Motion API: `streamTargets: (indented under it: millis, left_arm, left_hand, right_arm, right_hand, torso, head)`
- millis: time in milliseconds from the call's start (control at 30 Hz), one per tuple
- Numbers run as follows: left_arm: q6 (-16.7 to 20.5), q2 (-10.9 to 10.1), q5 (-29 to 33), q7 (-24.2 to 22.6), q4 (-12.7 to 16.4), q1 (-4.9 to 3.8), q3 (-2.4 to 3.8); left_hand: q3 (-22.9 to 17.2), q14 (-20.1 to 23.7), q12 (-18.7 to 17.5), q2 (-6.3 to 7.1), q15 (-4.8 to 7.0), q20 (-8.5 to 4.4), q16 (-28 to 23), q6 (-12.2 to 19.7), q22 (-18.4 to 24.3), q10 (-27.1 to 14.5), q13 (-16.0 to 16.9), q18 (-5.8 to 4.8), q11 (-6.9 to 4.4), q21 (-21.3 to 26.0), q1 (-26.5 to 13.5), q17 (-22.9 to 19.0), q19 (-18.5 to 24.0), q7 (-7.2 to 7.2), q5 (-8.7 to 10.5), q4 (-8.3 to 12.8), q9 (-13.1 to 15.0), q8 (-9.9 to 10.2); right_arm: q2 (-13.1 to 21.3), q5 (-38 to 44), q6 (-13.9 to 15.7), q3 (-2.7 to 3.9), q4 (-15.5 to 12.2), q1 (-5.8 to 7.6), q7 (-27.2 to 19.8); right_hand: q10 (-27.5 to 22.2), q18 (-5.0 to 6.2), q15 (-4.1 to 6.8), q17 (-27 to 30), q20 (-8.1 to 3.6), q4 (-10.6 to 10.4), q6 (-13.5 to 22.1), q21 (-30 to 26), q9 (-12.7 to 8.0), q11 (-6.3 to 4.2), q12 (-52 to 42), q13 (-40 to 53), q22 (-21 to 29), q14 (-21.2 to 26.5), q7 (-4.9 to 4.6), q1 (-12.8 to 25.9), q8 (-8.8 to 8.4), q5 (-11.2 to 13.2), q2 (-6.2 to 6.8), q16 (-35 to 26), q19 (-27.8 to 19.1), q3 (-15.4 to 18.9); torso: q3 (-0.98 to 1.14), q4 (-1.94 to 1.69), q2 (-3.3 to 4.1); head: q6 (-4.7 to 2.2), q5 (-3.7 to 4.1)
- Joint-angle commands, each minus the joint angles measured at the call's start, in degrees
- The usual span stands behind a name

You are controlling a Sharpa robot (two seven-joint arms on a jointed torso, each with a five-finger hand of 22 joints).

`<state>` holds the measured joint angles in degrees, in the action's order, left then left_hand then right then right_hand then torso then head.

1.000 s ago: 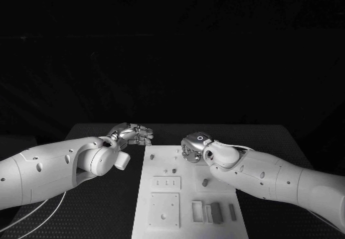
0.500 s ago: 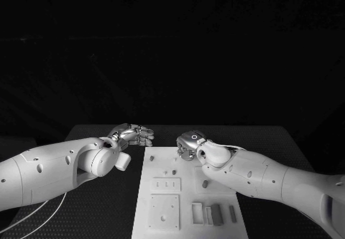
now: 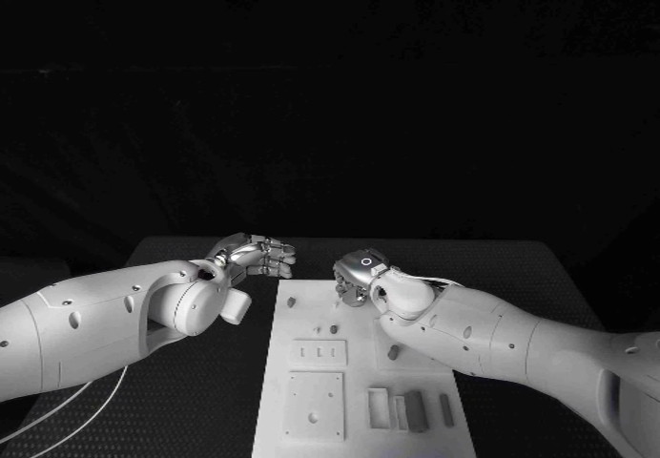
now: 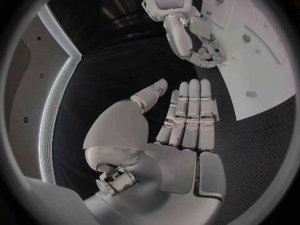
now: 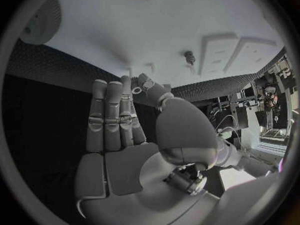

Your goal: Assemble the parts on the task board

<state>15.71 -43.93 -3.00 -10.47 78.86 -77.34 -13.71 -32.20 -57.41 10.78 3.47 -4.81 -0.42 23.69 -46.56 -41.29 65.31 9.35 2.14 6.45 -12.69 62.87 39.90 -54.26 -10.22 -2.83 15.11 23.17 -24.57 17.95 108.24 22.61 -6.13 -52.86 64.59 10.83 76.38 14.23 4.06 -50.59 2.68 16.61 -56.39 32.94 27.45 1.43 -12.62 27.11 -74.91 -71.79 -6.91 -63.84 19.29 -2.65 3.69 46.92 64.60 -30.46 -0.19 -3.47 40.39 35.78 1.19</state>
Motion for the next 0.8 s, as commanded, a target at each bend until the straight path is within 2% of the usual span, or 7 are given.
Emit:
streamTargets:
  millis: [33, 267, 433, 800]
  left_arm:
    - [-0.8, 0.2, -0.4, -0.4, 0.3, -0.26, 0.07]
    - [-0.8, 0.1, -0.4, -0.5, 0.6, -0.53, 0.10]
    - [-0.8, 0.1, -0.4, -0.4, 0.6, -0.65, 0.10]
    - [-0.9, 0.0, -0.5, -0.5, 0.7, -0.78, 0.13]
  left_hand:
    - [0.1, -0.1, -0.3, 0.08, -0.18, -0.29, -0.3, 0.2, -0.1, 0.1, 0.0, -0.45, 0.53, 0.2, -0.5, 0.1, 0.1, -0.29, -0.07, -0.3, 0.0, 0.3]
    - [0.1, -0.1, -0.3, 0.10, -0.18, -0.29, -0.3, 0.2, -0.1, 0.1, 0.0, -0.45, 0.54, 0.2, -0.4, 0.1, 0.1, -0.29, -0.06, -0.3, 0.0, 0.3]
    - [0.1, -0.1, -0.3, 0.14, -0.19, -0.28, -0.3, 0.2, -0.1, 0.1, 0.0, -0.46, 0.54, 0.2, -0.5, 0.2, 0.1, -0.29, -0.06, -0.3, 0.0, 0.3]
    - [0.1, -0.1, -0.4, 0.16, -0.20, -0.28, -0.4, 0.3, -0.1, 0.1, 0.0, -0.47, 0.55, 0.3, -0.5, 0.2, 0.2, -0.30, -0.07, -0.3, 0.0, 0.3]
  right_arm:
    - [-0.4, 0.9, 0.0, 0.00, 0.4, -0.01, -0.5]
    - [-0.7, 1.0, -0.2, -0.01, 1.3, -0.02, -0.7]
    - [-0.8, 1.0, -0.2, -0.01, 2.0, -0.02, -0.9]
    - [-1.5, 0.8, -1.3, -0.04, 2.0, -0.05, -1.4]
  right_hand:
    - [-0.1, 0.77, 0.30, 0.0, -0.28, 0.0, -0.2, 0.2, 0.0, 0.05, 0.4, 0.1, -1.4, -0.1, -0.17, 0.5, -0.18, -0.2, 0.16, 0.3, 0.0, -0.3]
    - [-0.1, 0.77, 0.28, 0.1, -0.28, 0.0, -0.2, 0.3, 0.0, 0.06, 0.4, 0.2, -1.4, -0.1, -0.17, 0.4, -0.21, -0.2, 0.16, 0.3, 0.0, -0.4]
    - [-0.1, 0.77, 0.28, 0.1, -0.28, 0.0, -0.2, 0.3, 0.0, 0.06, 0.4, 0.2, -1.4, -0.1, -0.18, 0.4, -0.22, -0.2, 0.16, 0.3, -0.1, -0.4]
    - [-0.2, 0.77, 0.18, 0.1, -0.21, -0.1, 0.0, 0.4, 0.0, 0.15, 0.7, 0.5, -1.4, 0.1, -0.26, 0.6, -0.37, -0.2, 0.40, 0.3, -0.3, -0.4]
  torso:
    - [0.01, 0.08, -0.03]
    - [0.02, 0.09, 0.03]
    - [0.03, 0.23, -0.08]
    - [0.06, 0.20, -0.03]
  head:
    - [0.11, -0.10]
    - [0.28, -0.17]
    - [0.41, -0.23]
    - [0.60, -0.22]
